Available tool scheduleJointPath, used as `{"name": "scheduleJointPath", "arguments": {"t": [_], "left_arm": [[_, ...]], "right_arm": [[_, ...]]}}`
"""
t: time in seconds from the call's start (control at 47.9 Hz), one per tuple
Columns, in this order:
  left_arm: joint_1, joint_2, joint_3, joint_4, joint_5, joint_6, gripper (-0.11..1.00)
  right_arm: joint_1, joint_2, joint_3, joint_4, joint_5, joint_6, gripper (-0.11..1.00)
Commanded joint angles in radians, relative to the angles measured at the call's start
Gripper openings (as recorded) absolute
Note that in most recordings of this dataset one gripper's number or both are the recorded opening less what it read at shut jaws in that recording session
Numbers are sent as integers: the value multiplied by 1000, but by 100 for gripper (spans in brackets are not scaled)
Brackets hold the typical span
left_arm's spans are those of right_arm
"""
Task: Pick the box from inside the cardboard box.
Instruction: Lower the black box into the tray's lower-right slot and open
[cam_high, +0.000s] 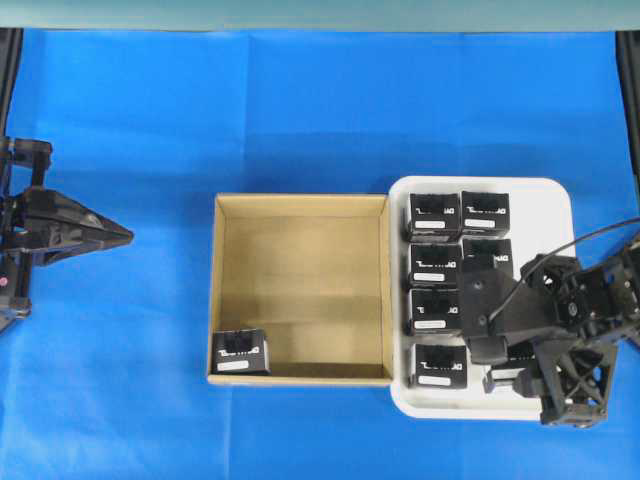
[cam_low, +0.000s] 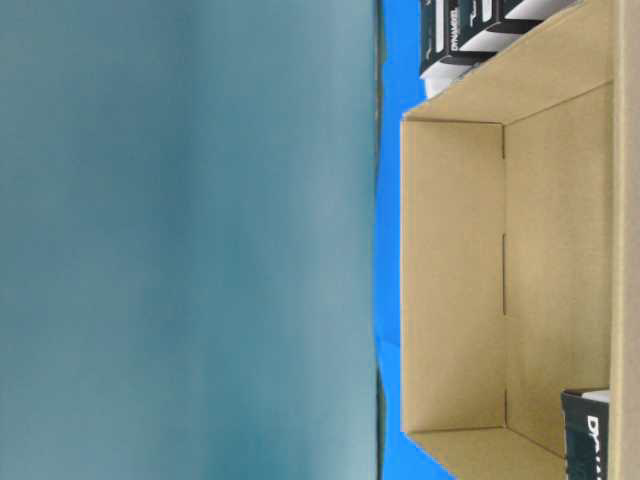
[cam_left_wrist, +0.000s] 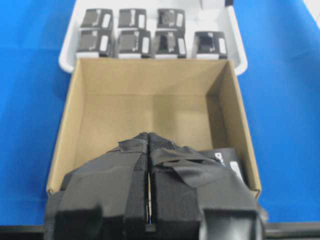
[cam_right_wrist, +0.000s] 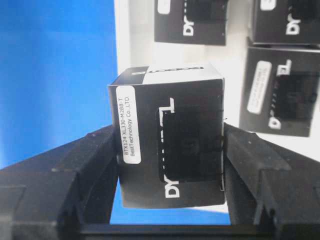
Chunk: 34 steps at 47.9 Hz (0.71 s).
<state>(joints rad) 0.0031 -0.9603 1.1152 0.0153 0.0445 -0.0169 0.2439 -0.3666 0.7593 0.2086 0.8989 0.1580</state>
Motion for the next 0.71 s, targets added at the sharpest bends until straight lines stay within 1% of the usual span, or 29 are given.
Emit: {"name": "scheduleJointPath", "arguments": {"t": [0.0, 0.125, 0.271, 0.501, 0.689], "left_arm": [[0, 6, -26, 2, -5, 0, -5], [3, 6, -23, 2, -5, 0, -5], [11, 6, -25, 2, -5, 0, -5], [11, 6, -25, 2, -5, 0, -5], [11, 6, -25, 2, -5, 0, -5]], "right_arm": [[9, 8, 38, 17, -67, 2, 62], [14, 12, 103, 20, -153, 2, 62], [14, 29, 140, 20, -222, 0, 62], [14, 98, 150, 20, -288, -2, 62], [15, 129, 147, 20, -293, 2, 62]]}}
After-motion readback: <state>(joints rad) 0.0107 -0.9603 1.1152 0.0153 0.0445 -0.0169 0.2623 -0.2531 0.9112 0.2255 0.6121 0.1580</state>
